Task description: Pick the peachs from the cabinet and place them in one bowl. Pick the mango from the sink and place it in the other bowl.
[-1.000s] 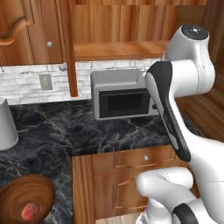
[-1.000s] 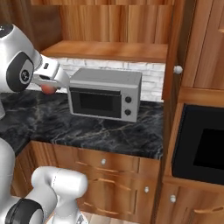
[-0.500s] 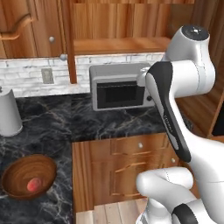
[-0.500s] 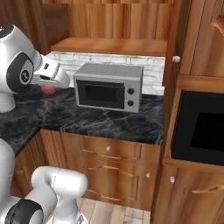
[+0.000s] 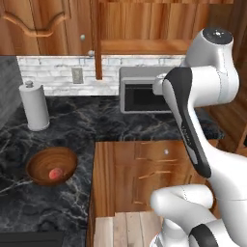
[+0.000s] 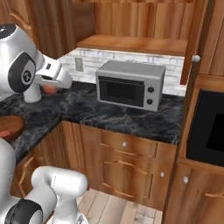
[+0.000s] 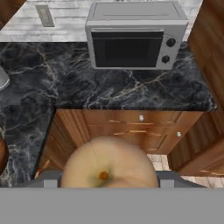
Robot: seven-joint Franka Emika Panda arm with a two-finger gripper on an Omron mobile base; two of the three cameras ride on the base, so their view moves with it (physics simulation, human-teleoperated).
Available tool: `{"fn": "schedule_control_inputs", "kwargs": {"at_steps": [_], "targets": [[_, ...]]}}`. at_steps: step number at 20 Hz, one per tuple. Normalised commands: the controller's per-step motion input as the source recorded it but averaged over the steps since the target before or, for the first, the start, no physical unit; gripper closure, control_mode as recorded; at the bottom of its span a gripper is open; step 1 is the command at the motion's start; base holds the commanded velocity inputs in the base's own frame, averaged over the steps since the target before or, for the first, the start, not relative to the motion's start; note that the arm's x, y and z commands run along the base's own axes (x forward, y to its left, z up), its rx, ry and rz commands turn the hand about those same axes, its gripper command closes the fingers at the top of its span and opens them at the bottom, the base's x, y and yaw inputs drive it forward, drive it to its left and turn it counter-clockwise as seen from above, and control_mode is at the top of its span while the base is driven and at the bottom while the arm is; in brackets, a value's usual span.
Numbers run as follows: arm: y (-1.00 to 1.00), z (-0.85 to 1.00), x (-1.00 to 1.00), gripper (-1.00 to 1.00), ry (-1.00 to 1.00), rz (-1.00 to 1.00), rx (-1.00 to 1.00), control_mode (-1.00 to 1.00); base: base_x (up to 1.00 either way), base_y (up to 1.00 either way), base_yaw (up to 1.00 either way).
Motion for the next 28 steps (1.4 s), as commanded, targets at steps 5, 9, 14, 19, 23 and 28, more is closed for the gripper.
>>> {"fn": "schedule_control_inputs", "kwargs": {"at_steps": [5,9,14,19,23,28], "targets": [[0.00,0.00,0.00,1.00,0.00,0.00,0.00,1.00,-0.32,0.00,0.47],[0.00,0.00,0.00,1.00,0.00,0.00,0.00,1.00,-0.29,0.00,0.51],[0.00,0.00,0.00,1.00,0.00,0.00,0.00,1.00,-0.24,0.00,0.53],[0.00,0.00,0.00,1.00,0.00,0.00,0.00,1.00,-0.21,0.00,0.53],[0.00,0.00,0.00,1.00,0.00,0.00,0.00,1.00,-0.20,0.00,0.54],[0.00,0.00,0.00,1.00,0.00,0.00,0.00,1.00,-0.20,0.00,0.55]]}}
